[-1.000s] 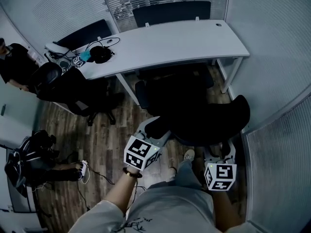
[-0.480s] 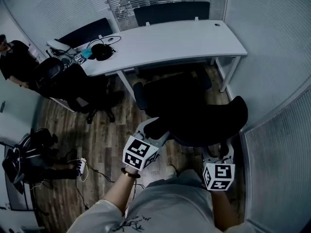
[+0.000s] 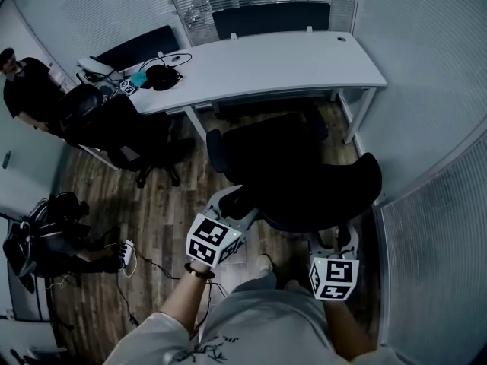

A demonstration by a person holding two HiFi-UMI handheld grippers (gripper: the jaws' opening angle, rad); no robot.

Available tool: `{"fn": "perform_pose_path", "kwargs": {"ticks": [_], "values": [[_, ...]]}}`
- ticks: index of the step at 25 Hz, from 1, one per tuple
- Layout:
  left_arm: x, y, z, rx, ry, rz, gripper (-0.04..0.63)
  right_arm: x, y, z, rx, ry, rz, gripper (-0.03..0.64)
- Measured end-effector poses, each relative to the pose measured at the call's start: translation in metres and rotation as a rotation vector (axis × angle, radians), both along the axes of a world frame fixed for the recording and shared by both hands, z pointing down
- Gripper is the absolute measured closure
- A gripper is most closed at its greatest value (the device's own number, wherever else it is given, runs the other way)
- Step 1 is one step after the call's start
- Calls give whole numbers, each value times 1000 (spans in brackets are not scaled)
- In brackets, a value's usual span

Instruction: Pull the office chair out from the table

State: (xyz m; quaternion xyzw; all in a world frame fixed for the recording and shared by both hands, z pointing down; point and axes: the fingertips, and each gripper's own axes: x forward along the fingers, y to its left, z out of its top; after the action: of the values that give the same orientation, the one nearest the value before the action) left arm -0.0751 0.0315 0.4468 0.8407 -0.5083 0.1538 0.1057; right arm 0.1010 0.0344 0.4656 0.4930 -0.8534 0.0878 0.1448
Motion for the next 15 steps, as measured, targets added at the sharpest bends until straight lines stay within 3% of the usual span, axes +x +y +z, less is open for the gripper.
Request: {"fn": "perform_pose_path", "kwargs": {"ticks": [15], "values": [[30, 53, 2, -17, -1, -32, 371, 29, 46, 0, -2, -2, -42, 344]]}}
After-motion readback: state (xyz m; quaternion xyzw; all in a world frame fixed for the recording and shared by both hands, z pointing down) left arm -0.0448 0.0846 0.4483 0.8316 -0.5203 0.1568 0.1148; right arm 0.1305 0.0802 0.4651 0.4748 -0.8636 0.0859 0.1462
